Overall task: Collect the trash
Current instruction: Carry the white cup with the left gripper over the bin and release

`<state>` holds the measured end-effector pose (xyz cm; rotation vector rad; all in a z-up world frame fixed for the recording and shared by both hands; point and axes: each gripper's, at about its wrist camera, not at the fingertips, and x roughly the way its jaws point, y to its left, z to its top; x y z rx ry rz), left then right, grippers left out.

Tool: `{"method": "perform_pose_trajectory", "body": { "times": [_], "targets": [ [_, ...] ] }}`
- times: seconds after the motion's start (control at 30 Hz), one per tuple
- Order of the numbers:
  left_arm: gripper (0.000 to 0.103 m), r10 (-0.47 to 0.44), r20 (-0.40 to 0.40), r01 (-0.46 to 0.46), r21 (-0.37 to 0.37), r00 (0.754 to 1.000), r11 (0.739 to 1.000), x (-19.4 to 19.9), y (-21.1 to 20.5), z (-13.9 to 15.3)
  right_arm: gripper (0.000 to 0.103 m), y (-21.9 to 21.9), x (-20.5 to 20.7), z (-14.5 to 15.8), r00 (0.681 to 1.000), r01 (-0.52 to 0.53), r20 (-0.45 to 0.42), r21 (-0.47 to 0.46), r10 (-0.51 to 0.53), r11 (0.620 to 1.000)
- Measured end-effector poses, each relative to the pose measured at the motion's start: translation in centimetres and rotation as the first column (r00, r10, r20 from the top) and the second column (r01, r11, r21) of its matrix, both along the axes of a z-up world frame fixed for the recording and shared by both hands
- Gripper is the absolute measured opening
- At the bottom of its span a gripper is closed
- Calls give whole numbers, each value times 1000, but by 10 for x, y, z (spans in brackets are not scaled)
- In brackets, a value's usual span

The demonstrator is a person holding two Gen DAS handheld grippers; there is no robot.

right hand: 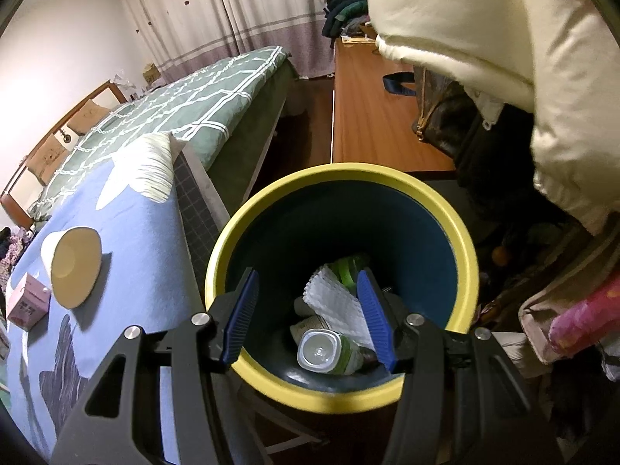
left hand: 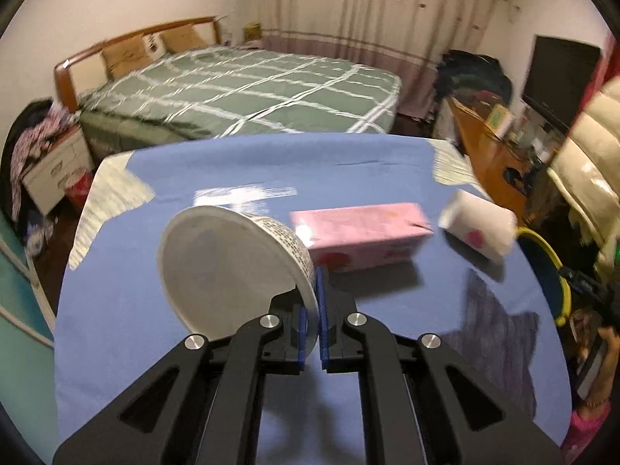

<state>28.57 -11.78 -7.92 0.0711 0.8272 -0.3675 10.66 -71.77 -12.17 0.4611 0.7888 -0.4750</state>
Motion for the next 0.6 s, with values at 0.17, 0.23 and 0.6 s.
{"method": "perform_pose_trajectory", "body": {
  "times": [0.17, 0.23, 0.6],
  "targets": [
    [5, -151, 20, 151, 0, 988, 988, -41, -54, 22, 51, 2, -22, 10, 1000, 7, 27, -17, -7, 1000],
    [5, -220, 26, 221, -5, 975, 975, -55, -82, 28, 51, 3, -33, 14, 999, 9, 35, -32, -8, 999],
    [5, -500, 9, 500, -33, 866, 865, -84, -256, 37, 51, -17, -91, 29, 998, 44, 56, -75, -40, 996]
  ]
}}
